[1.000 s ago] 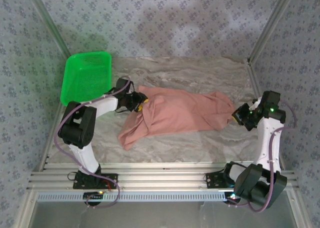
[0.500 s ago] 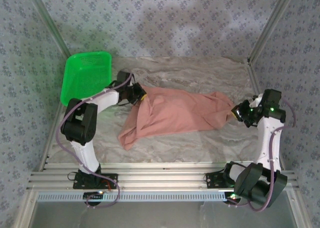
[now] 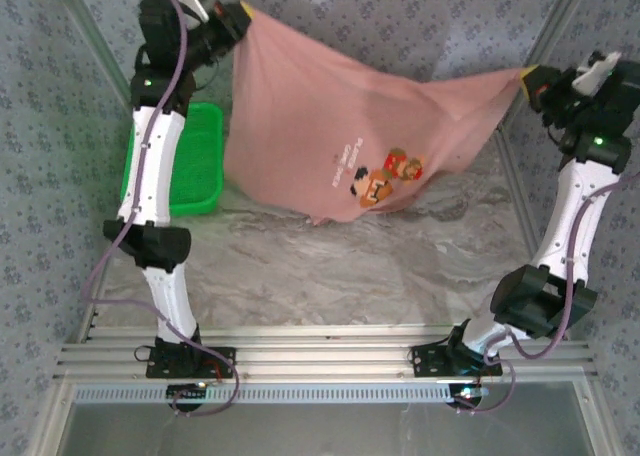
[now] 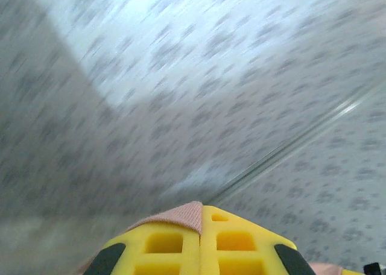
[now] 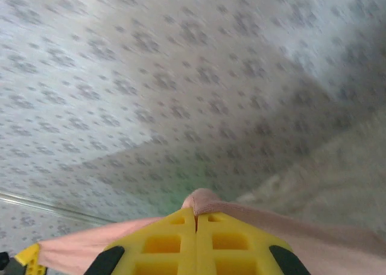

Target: Fold and stack the t-shirts

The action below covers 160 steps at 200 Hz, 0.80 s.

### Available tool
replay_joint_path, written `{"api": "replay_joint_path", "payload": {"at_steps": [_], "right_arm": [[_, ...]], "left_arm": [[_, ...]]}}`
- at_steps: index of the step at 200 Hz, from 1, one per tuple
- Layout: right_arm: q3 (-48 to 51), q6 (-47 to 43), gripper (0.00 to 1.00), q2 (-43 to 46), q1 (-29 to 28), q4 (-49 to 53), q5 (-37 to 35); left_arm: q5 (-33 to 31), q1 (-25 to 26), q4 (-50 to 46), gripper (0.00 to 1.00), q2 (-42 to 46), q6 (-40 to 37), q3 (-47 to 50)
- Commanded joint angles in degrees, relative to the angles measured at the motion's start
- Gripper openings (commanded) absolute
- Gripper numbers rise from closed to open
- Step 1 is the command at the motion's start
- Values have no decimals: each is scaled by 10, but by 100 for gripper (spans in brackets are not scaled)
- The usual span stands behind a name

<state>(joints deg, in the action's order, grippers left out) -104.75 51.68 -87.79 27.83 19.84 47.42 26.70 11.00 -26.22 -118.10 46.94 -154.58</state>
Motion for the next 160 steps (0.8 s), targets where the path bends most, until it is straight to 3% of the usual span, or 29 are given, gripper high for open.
{"api": "replay_joint_path", "payload": {"at_steps": [1,19,60,84,116,138,160], "right_arm": [[-56,61,0,-10,21,-53,30],[-45,66,0,3,38,-57,36],[67,25,0,74,61,-22,47],[171,-39,0,134,58,38,29],[377,-76,0,222,58,92,-4],[469,-104,0,262,57,124,-27],[505,-120,0,282,54,138,-37]], "left_arm": [[43,-16,-91,0,-102,22,-212],[70,-34,-111,0,-136,60,-274],[69,-24,-303,0,-90,-61,-273],[3,-2,-494,0,-82,-139,-276],[-135,76,-701,0,-98,-213,-277],[-212,126,-763,0,-107,-235,-264],[-238,126,-762,0,-74,-226,-208]]}}
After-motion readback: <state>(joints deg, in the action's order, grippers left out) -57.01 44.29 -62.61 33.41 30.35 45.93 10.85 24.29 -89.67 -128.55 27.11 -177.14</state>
